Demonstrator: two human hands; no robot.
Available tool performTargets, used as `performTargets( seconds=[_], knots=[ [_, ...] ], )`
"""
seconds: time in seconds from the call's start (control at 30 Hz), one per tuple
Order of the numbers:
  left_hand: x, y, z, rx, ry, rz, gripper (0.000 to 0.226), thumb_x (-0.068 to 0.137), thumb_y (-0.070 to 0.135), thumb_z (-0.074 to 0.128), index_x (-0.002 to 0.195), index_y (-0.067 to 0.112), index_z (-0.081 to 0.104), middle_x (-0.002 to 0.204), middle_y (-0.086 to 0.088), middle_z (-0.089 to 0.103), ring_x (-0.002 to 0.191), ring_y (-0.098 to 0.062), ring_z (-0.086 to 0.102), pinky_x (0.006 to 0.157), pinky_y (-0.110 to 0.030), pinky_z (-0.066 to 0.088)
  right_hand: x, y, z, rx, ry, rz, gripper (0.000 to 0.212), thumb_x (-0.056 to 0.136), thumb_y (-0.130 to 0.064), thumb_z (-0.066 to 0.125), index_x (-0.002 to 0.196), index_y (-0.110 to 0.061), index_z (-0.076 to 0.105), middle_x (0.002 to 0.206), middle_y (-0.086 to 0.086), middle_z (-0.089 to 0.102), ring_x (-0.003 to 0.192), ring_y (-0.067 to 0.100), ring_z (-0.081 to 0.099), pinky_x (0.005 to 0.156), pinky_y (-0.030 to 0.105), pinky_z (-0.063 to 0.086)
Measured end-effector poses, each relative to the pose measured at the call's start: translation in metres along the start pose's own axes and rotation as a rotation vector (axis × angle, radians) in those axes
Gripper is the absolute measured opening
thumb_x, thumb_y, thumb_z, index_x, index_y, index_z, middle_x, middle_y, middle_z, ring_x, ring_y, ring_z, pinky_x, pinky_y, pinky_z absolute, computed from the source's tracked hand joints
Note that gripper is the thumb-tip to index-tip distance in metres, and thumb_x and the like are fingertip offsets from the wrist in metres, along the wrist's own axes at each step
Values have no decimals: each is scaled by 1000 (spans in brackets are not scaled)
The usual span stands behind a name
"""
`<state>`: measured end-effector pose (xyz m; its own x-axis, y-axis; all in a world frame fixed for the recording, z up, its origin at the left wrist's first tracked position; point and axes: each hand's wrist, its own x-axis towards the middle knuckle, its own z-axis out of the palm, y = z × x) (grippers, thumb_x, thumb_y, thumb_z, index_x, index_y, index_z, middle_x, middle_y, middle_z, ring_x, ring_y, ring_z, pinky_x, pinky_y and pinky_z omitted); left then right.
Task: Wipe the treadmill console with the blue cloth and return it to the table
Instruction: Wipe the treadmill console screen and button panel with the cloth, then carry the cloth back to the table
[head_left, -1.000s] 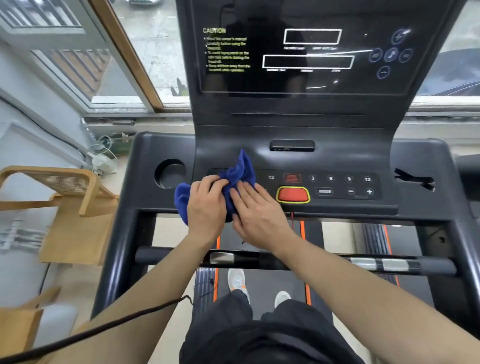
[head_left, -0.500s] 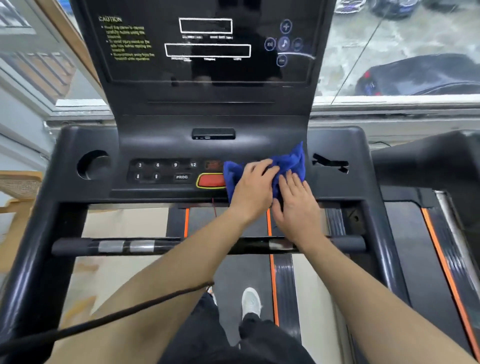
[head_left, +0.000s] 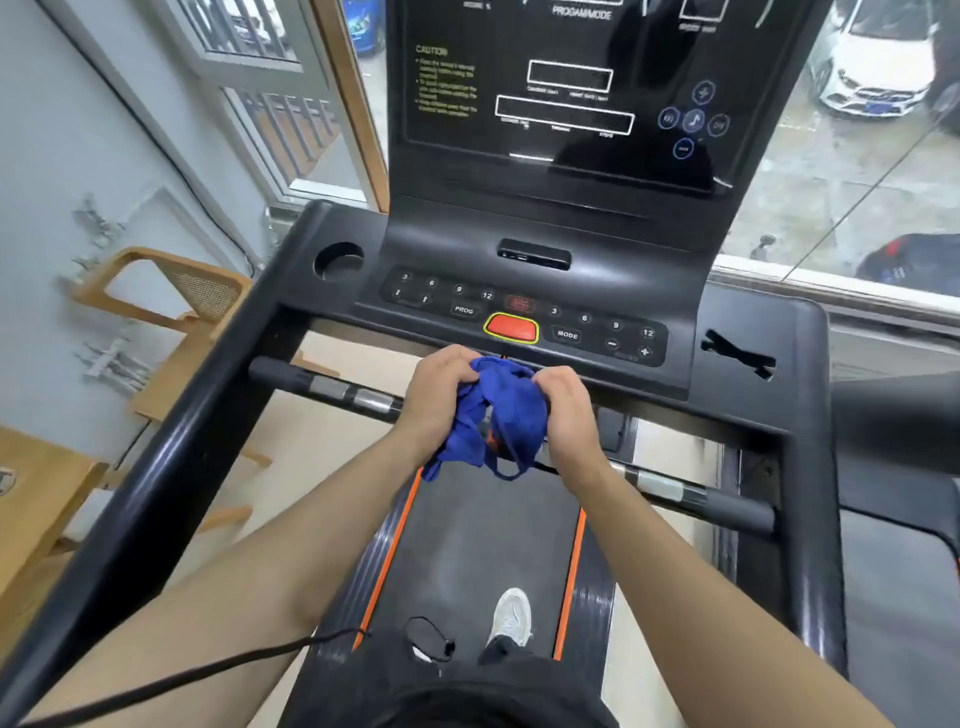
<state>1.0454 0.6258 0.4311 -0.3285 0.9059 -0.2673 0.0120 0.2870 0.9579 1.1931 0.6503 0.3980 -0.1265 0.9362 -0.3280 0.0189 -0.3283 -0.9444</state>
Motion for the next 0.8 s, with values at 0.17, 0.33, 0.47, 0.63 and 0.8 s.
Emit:
performTargets(
  seconds=[0.17,0.33,0.47,0.63,0.8],
  knots=[
    [-47,-6,-63,-293,80,-159,35,76,38,64,81,4,57,82,-15,53,76,-26,49,71,-36,42,-22,-2,52,-60,-396,156,29,100,-20,55,129,-22,54,116,1,69,86,7,69,66,17,51],
    [-110,-32,-146,-269,199,-90,18,74,29,69,66,14,64,71,-4,59,69,-19,54,68,-33,45,-50,4,129,-58,-690,334,41,91,-18,55,132,-14,63,127,15,69,109,29,68,94,40,53],
    [-172,-60,-216,-269,293,-133,31,87,12,63,56,17,61,59,1,56,59,-15,52,63,-30,42,-96,20,195,-165,-843,449,25,89,-27,63,105,-12,72,109,14,70,98,29,66,96,42,50],
    [-251,-104,-287,-198,497,-196,45,97,20,56,52,24,60,56,11,57,55,-6,51,63,-30,41,-179,38,274,-512,-1093,263,40,93,-8,53,56,-23,56,60,-7,48,57,9,43,55,26,32],
    [-340,-153,-340,-155,818,-214,32,107,26,46,81,15,62,76,3,61,74,-12,54,72,-28,42,-265,58,348,-597,-1300,61,14,69,-27,61,75,-15,56,74,3,47,72,12,46,65,30,38]
  ],
)
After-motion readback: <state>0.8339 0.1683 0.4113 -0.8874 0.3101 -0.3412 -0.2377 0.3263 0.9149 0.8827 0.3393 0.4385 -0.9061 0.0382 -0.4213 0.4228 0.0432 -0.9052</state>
